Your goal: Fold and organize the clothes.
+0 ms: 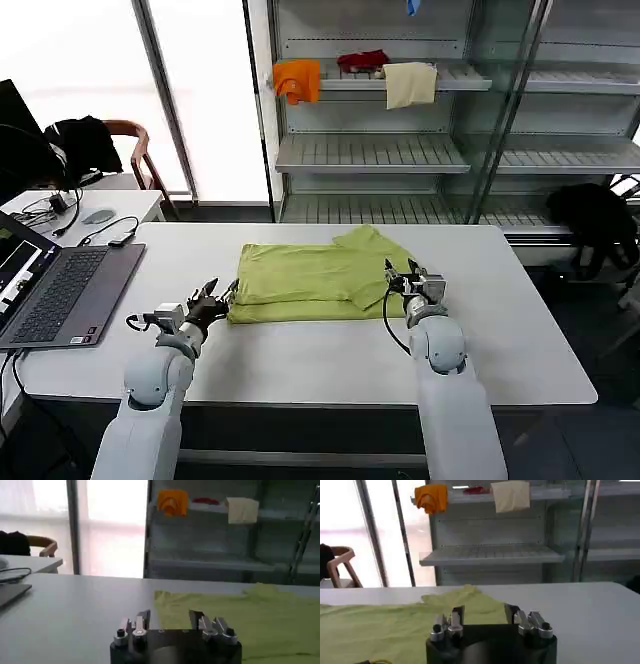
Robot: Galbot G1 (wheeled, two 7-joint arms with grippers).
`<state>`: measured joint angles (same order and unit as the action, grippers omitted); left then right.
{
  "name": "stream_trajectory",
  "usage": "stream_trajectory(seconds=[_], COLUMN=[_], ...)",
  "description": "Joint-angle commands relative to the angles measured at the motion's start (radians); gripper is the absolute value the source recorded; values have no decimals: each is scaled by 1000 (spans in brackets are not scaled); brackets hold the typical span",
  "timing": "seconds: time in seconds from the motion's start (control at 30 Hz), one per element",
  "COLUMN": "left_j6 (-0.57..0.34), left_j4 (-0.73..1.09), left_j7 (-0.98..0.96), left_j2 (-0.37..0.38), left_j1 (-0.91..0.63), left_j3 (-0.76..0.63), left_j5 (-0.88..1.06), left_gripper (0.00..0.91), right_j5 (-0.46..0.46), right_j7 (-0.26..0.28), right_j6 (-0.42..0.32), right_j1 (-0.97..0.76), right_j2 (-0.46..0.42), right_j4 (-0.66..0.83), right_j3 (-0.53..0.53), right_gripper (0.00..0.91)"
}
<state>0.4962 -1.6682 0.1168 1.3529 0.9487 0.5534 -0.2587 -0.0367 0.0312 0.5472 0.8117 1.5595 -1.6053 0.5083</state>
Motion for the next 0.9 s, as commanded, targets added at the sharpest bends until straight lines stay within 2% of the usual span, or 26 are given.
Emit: stream_trajectory(seconds=[0.03, 0.6, 0.73, 0.77, 0.8, 0.83, 0.87, 0.9], left_j6=[48, 44, 44, 44, 44, 44, 44, 43], left_j4=[-29, -74, -77, -77, -77, -76, -75, -74], left_j7=[2, 3, 2, 2, 2, 2, 3, 3], left_j2=[-2, 10, 10, 10, 10, 10, 9, 9], left_j1=[63, 136, 139, 140, 140, 140, 140, 140], left_j3=[-14, -34, -33, -33, -33, -32, -33, -33], left_j5=[32, 76, 78, 79, 80, 80, 83, 86], left_gripper=[907, 907, 907, 907, 907, 766, 695, 564], right_j5=[4, 1, 1, 0, 1, 2, 3, 5], right_j7=[45, 32, 31, 32, 34, 34, 35, 37], right_j6=[32, 32, 32, 31, 31, 31, 31, 31], right_j1=[136, 225, 228, 228, 226, 225, 224, 224], right_j2=[-36, -56, -58, -59, -59, -58, -56, -52], right_j4=[-114, -157, -155, -150, -144, -142, -137, -132], right_j3=[26, 77, 83, 85, 85, 85, 84, 82], right_gripper=[907, 907, 786, 675, 615, 453, 363, 171])
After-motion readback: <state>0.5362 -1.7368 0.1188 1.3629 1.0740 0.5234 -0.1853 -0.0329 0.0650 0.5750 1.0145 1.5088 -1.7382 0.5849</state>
